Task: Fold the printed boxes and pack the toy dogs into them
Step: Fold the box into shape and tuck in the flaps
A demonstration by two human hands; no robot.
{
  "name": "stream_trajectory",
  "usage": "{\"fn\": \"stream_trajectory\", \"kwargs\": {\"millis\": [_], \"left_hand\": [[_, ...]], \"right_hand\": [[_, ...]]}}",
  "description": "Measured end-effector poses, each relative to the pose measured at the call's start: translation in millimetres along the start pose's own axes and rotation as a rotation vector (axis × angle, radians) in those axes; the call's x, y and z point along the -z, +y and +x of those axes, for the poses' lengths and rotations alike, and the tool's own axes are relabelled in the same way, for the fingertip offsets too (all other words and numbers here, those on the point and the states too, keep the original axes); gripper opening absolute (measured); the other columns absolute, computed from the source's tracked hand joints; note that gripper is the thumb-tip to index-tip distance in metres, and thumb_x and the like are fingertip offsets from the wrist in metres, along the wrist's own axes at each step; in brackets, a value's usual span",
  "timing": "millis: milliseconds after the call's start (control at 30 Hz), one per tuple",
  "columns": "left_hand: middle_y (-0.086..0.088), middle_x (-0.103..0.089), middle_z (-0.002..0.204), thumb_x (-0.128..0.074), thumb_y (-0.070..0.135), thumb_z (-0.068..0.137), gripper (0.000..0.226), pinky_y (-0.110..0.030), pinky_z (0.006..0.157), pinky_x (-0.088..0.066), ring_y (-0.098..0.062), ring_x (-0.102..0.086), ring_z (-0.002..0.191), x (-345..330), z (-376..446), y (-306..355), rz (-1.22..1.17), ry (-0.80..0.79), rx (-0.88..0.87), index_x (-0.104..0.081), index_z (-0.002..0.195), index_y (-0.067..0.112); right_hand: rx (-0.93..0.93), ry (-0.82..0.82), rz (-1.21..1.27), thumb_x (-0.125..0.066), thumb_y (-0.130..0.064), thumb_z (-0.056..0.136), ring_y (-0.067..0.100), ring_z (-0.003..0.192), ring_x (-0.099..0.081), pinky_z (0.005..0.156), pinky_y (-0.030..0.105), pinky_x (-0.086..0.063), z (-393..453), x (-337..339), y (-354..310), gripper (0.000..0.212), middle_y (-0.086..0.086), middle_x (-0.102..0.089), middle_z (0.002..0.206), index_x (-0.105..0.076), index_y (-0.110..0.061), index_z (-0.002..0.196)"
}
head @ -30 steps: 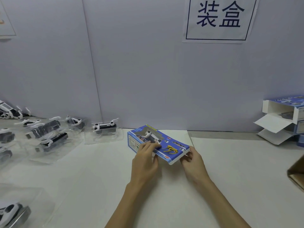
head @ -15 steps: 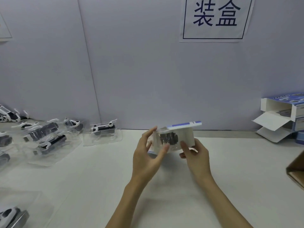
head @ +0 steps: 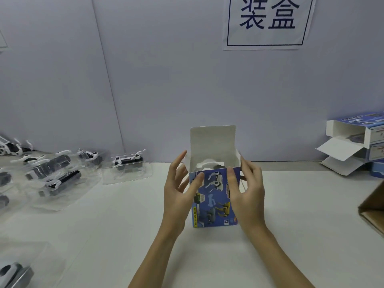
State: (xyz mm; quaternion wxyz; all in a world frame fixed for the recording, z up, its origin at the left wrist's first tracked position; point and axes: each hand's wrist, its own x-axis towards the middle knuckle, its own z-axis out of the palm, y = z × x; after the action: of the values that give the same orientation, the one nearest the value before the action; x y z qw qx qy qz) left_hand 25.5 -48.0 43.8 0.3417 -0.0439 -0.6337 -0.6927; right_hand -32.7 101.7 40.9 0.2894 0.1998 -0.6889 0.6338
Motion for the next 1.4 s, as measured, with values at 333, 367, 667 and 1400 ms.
{"fn": "stream_trajectory", "kwargs": {"millis": [333, 367, 667, 1400], "left_hand": [[0.016, -0.045, 0.151, -0.055, 0.040, 0.100, 0.050, -0.019, 0.106, -0.047, -0.011, -0.046, 0.143, -2.6, -2.8, 0.7, 0.158, -0.121, -0.069, -0.049, 0.149, 0.041], [0.015, -0.045, 0.150, -0.055, 0.040, 0.100, 0.049, -0.013, 0.101, -0.046, -0.007, -0.046, 0.142, -2.7, -2.7, 0.9, 0.172, -0.121, -0.076, -0.050, 0.148, 0.039], [0.011, -0.046, 0.138, -0.051, 0.057, 0.096, 0.037, -0.028, 0.096, -0.054, -0.013, -0.047, 0.138, -4.8, 4.0, -3.2, 0.282, -0.037, -0.205, -0.067, 0.109, 0.026], [0.024, -0.056, 0.131, -0.063, 0.054, 0.084, 0.024, -0.028, 0.075, -0.061, -0.006, -0.061, 0.125, -9.8, 10.3, 7.8, -0.013, -0.098, 0.013, -0.071, 0.101, 0.039]], "right_hand": [[-0.188, -0.231, 0.346, -0.049, -0.041, 0.104, 0.029, 0.129, -0.061, 0.097, 0.055, -0.058, -0.4, 3.3, -3.6, 0.046, 0.007, -0.053, 0.151, -0.043, -0.045, 0.149], [-0.189, -0.221, 0.331, -0.047, -0.045, 0.105, 0.028, 0.127, -0.063, 0.095, 0.055, -0.058, 0.7, 4.0, -2.7, 0.039, 0.005, -0.055, 0.148, -0.047, -0.045, 0.144], [-0.116, -0.137, 0.199, -0.047, -0.053, 0.101, 0.010, 0.117, -0.068, 0.082, 0.041, -0.063, 11.2, 3.6, -4.7, 0.028, -0.010, -0.063, 0.138, -0.062, -0.029, 0.101], [-0.052, -0.181, 0.157, -0.038, -0.024, 0.097, 0.000, 0.132, -0.049, 0.079, 0.019, -0.054, 21.2, 3.3, -10.0, 0.036, -0.018, -0.055, 0.127, -0.070, -0.023, 0.079]]}}
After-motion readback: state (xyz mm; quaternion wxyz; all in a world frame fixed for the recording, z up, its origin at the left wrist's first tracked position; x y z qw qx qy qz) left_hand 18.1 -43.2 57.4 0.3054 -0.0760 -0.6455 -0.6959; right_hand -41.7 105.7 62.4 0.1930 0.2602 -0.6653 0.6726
